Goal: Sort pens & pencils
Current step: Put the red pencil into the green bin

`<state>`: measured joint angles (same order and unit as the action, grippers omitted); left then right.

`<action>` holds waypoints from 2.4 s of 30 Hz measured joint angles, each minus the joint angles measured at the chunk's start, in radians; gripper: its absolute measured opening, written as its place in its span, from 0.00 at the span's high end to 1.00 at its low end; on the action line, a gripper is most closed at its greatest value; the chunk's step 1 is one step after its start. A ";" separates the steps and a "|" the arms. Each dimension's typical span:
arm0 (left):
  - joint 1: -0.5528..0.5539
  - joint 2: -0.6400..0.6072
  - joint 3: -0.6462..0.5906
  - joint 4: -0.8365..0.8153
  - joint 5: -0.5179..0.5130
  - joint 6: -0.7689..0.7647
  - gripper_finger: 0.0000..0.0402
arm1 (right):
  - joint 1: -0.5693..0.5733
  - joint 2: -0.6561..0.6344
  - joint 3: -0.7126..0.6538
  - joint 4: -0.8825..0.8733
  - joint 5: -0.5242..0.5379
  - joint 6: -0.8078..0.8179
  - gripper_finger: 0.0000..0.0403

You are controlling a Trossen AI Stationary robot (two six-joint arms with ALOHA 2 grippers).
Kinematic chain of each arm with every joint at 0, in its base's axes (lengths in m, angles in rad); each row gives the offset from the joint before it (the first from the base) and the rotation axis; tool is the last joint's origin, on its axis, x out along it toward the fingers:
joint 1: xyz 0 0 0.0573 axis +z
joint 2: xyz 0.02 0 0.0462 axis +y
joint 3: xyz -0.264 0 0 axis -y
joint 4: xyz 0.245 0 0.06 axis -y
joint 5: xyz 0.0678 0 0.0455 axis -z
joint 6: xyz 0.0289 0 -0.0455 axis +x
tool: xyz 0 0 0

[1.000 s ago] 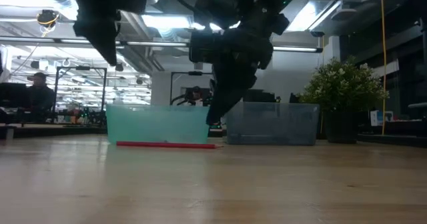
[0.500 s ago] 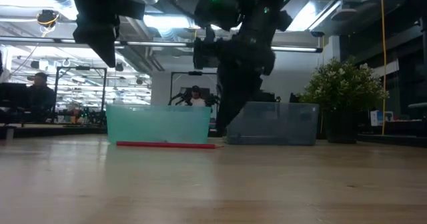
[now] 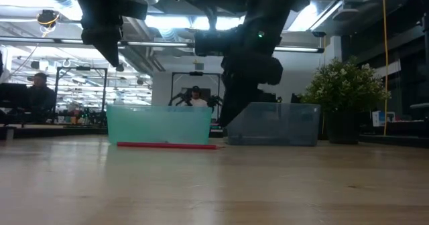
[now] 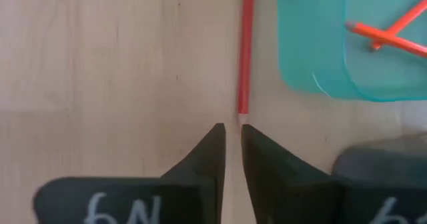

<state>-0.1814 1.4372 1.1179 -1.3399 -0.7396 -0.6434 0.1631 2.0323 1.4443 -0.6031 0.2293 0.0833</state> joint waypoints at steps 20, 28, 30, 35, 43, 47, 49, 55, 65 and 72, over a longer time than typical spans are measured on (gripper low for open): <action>0.000 0.000 0.000 -0.003 0.000 0.000 0.85 | 0.015 0.235 0.273 -0.217 0.068 0.047 0.90; -0.003 0.000 0.000 -0.003 -0.003 0.000 0.85 | 0.035 0.234 0.318 -0.254 0.096 0.043 0.90; -0.003 0.000 0.000 -0.003 -0.003 0.000 0.85 | 0.043 0.236 0.331 -0.298 0.117 0.046 0.90; -0.003 0.000 0.000 -0.003 -0.003 0.000 0.85 | 0.048 0.235 0.339 -0.328 0.157 0.046 0.90; -0.003 0.000 0.000 -0.003 -0.003 -0.001 0.85 | 0.023 0.235 0.315 -0.324 0.171 0.047 0.90; -0.003 0.000 0.000 -0.003 -0.003 -0.001 0.85 | 0.011 0.235 0.297 -0.311 0.171 0.046 0.90; -0.003 0.000 0.000 -0.003 -0.003 -0.001 0.85 | 0.005 0.235 0.298 -0.304 0.171 0.046 0.90; -0.003 0.000 0.000 -0.003 -0.003 -0.001 0.85 | 0.000 0.235 0.298 -0.291 0.171 0.045 0.90; -0.003 0.000 0.000 -0.003 -0.003 -0.002 0.85 | 0.003 0.240 0.298 -0.231 0.136 0.040 0.90; -0.003 0.000 0.000 -0.002 -0.003 -0.002 0.85 | 0.003 0.255 0.298 -0.227 0.115 0.039 0.90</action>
<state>-0.1848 1.4368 1.1179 -1.3420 -0.7425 -0.6453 0.1664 2.2875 1.7428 -0.8298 0.3443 0.1226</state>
